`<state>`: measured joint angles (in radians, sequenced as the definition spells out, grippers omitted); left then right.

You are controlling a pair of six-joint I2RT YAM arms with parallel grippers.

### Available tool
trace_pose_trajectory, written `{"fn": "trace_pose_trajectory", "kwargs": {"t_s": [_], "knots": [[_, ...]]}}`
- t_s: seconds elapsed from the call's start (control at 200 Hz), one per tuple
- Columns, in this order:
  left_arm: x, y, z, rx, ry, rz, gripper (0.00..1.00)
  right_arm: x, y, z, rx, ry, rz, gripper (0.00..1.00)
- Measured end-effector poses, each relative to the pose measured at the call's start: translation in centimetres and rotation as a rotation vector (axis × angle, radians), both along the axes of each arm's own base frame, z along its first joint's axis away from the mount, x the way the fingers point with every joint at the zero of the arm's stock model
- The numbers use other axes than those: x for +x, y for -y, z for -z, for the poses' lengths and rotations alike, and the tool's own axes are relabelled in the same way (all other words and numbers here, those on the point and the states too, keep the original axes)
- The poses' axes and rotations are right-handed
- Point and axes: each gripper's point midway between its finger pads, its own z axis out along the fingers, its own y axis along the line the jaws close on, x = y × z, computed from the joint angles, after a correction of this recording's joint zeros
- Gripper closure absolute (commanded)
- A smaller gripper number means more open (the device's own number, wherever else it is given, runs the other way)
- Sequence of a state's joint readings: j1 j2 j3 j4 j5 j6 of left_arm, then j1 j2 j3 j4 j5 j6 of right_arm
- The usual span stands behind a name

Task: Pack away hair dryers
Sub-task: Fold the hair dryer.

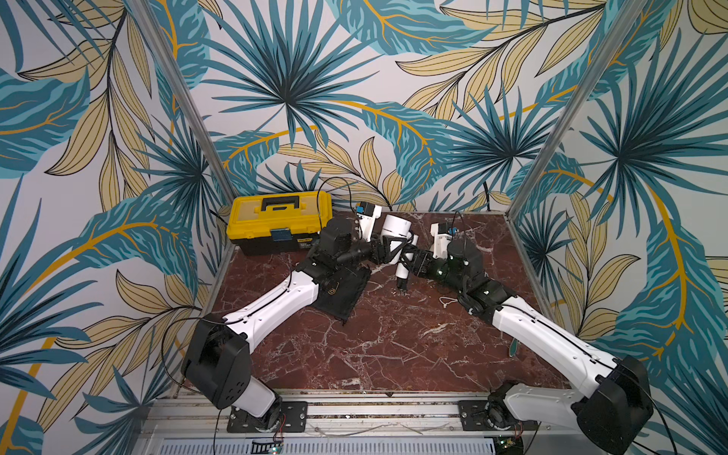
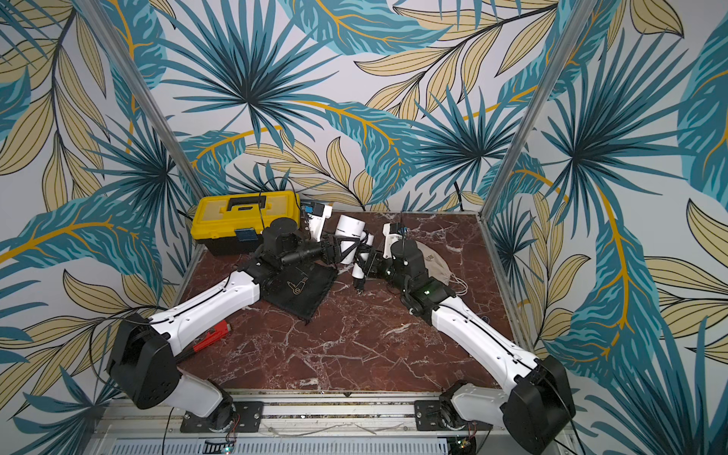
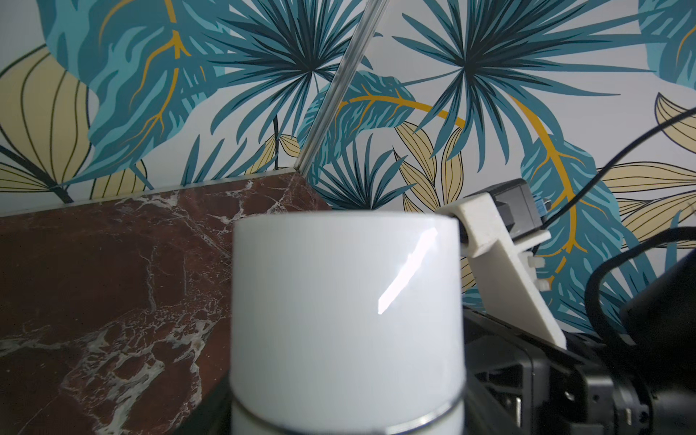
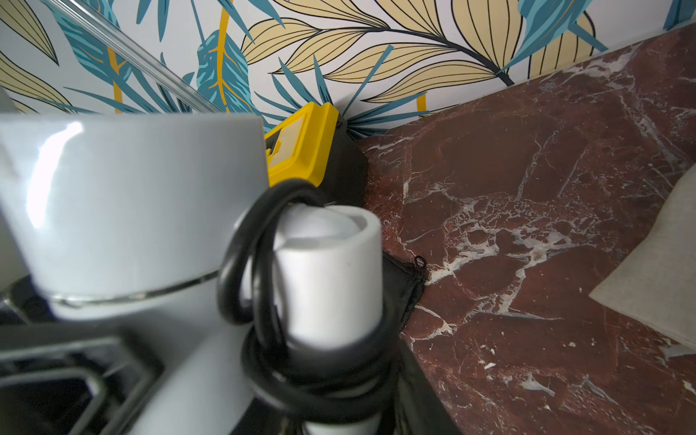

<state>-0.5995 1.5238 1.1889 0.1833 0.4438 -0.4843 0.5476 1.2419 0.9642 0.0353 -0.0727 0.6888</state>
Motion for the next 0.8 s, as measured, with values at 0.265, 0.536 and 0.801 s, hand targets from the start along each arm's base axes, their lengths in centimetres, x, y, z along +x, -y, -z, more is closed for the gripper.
{"fn": "trace_pose_trajectory", "kwargs": {"t_s": [0.265, 0.536, 0.801], "knots": [[0.19, 0.16, -0.19, -0.003, 0.017, -0.051, 0.73, 0.33, 0.08, -0.25, 0.041, 0.006, 0.024, 0.91], [0.06, 0.01, -0.27, 0.001, 0.026, -0.067, 0.73, 0.3, 0.1, -0.24, 0.03, 0.013, 0.019, 0.91], [-0.03, 0.1, -0.15, 0.001, 0.025, -0.064, 0.73, 0.18, 0.09, -0.08, 0.024, 0.008, 0.014, 0.91]]}}
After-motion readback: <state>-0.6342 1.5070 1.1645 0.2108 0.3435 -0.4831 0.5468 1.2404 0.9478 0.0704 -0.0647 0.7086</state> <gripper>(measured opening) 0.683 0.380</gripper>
